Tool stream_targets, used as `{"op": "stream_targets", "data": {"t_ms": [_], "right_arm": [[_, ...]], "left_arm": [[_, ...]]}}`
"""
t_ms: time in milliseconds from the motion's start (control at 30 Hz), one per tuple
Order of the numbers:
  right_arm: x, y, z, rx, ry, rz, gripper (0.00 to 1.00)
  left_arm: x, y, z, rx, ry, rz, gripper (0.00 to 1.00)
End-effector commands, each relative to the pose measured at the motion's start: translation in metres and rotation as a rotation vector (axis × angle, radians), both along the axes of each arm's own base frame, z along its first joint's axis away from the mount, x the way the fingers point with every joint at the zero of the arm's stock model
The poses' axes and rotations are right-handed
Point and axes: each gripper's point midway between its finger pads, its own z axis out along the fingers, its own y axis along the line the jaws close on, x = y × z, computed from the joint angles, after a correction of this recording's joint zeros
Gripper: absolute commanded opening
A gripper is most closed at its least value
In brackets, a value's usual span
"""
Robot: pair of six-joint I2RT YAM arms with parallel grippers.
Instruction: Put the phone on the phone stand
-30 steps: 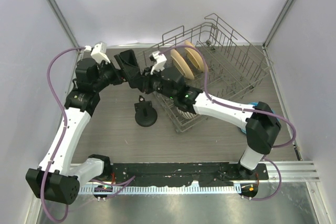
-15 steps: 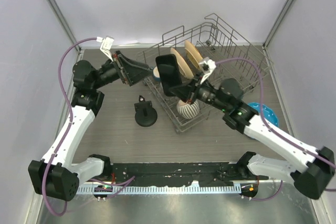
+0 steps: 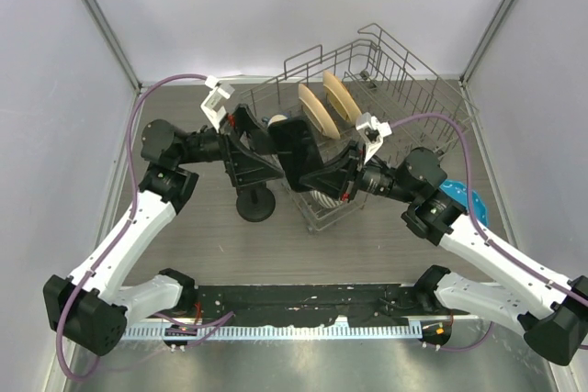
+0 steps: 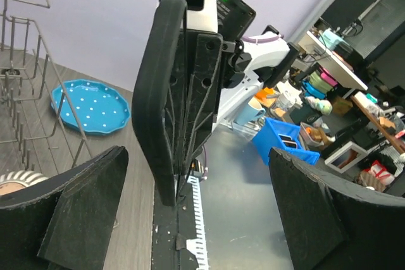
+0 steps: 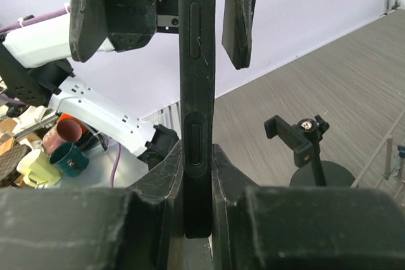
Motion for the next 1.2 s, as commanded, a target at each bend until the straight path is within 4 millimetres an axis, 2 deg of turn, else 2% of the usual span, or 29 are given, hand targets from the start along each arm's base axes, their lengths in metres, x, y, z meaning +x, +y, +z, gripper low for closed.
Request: {"op": "stream_targets", "data": {"t_ms": [0,33,100,200,300,333,367,400,433,500,533,633,833,1000,1167], "right_arm": [[-0.023,-0.004,0.034,0.089,-0.115,0.089,0.01],[-0.024,-0.003,0.032,0.084,-0.117,0.1,0.01],[-0.029,-0.002,0.028,0.077,-0.128,0.132,0.01],[-0.033,-0.003,0.025,0.089,-0.144,0.143,0.01],[-0.033,-0.004,0.024,0.107,-0.15,0.132,0.01],[-0.032,-0.004,0.023,0.109,-0.148,0.132,0.01],[-0.031,-0.003,0.023,0.109,-0.149,0.128,0.01],[-0.03,0.0,0.021,0.109,-0.146,0.13,0.01],[-0.029,0.001,0.02,0.111,-0.144,0.131,0.01],[-0.027,0.003,0.021,0.127,-0.144,0.128,0.01],[-0.024,0.003,0.021,0.134,-0.143,0.114,0.01],[-0.021,0.005,0.02,0.16,-0.144,0.097,0.01],[-0.016,0.013,0.018,0.168,-0.137,0.099,0.01],[-0.012,0.012,0.016,0.17,-0.142,0.069,0.01],[-0.01,0.016,0.016,0.164,-0.142,0.074,0.01]], "left_arm": [[-0.015,0.003,0.012,-0.029,-0.096,-0.026,0.92],[-0.013,0.003,0.011,-0.026,-0.088,-0.024,0.86],[-0.012,0.002,0.012,-0.031,-0.065,-0.035,0.82],[-0.009,0.001,0.017,-0.058,-0.033,-0.035,0.7],[-0.013,0.002,0.025,-0.104,-0.026,-0.052,0.6],[-0.012,0.001,0.026,-0.115,-0.022,-0.048,0.53],[-0.011,0.002,0.026,-0.115,-0.016,-0.044,0.52],[-0.01,0.001,0.026,-0.117,-0.01,-0.04,0.52],[-0.009,0.001,0.026,-0.117,-0.007,-0.037,0.59],[-0.008,0.0,0.025,-0.114,-0.001,-0.037,0.65],[-0.008,0.001,0.024,-0.114,-0.003,-0.034,0.65],[-0.008,0.001,0.025,-0.111,0.0,-0.031,0.6],[0.001,-0.001,0.021,-0.093,0.01,0.012,0.58],[0.003,-0.001,0.02,-0.083,0.015,0.029,0.4],[0.004,-0.001,0.019,-0.078,0.01,0.038,0.41]]}}
